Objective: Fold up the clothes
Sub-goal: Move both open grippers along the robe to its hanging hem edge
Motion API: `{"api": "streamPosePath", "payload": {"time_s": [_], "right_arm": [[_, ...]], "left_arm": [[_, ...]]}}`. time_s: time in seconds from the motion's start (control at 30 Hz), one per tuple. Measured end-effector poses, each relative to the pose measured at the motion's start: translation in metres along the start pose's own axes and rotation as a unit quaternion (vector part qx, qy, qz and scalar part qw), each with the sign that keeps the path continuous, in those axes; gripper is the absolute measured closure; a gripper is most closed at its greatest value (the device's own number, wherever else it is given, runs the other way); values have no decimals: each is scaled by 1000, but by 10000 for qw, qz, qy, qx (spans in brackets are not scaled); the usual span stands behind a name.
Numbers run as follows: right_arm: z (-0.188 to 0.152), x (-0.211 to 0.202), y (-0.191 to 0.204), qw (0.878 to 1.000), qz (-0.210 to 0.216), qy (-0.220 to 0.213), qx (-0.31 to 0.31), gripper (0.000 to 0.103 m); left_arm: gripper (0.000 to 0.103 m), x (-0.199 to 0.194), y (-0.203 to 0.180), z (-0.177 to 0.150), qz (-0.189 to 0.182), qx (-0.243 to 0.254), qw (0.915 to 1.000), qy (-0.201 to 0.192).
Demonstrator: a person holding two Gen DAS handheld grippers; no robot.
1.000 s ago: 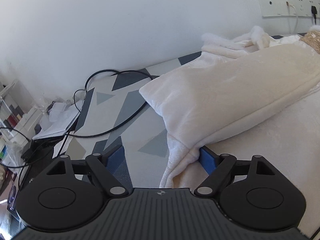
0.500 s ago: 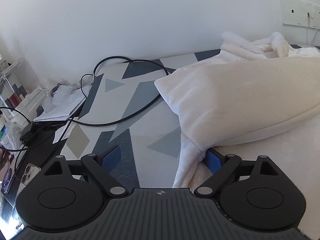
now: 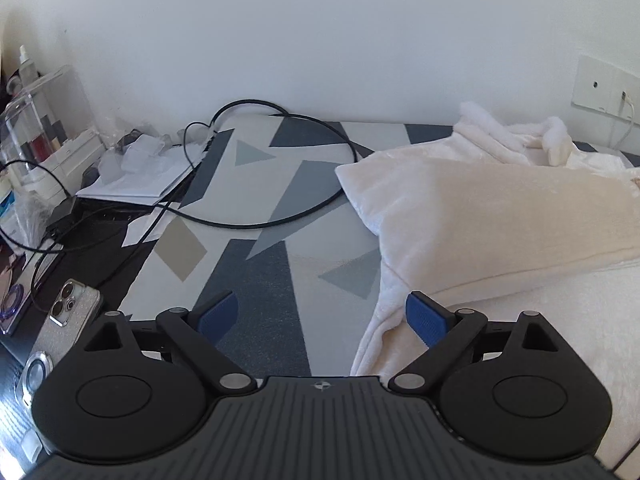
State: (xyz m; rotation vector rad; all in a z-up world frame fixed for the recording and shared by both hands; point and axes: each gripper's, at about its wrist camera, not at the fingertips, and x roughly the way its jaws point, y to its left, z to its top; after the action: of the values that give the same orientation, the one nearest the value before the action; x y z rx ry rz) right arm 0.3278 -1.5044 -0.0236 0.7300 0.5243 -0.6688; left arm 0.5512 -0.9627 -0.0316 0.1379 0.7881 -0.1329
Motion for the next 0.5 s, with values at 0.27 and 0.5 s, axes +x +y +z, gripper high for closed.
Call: {"api": "streamPosePath", "payload": {"time_s": [0.27, 0.5], "right_arm": [[-52, -76, 11, 9963, -269, -554, -605, 1], [-90, -124, 1, 9909, -735, -236, -1104, 1]], "left_arm": [[6, -1, 10, -7, -397, -336, 9972, 542], [5, -6, -3, -29, -512, -139, 9953, 812]]}}
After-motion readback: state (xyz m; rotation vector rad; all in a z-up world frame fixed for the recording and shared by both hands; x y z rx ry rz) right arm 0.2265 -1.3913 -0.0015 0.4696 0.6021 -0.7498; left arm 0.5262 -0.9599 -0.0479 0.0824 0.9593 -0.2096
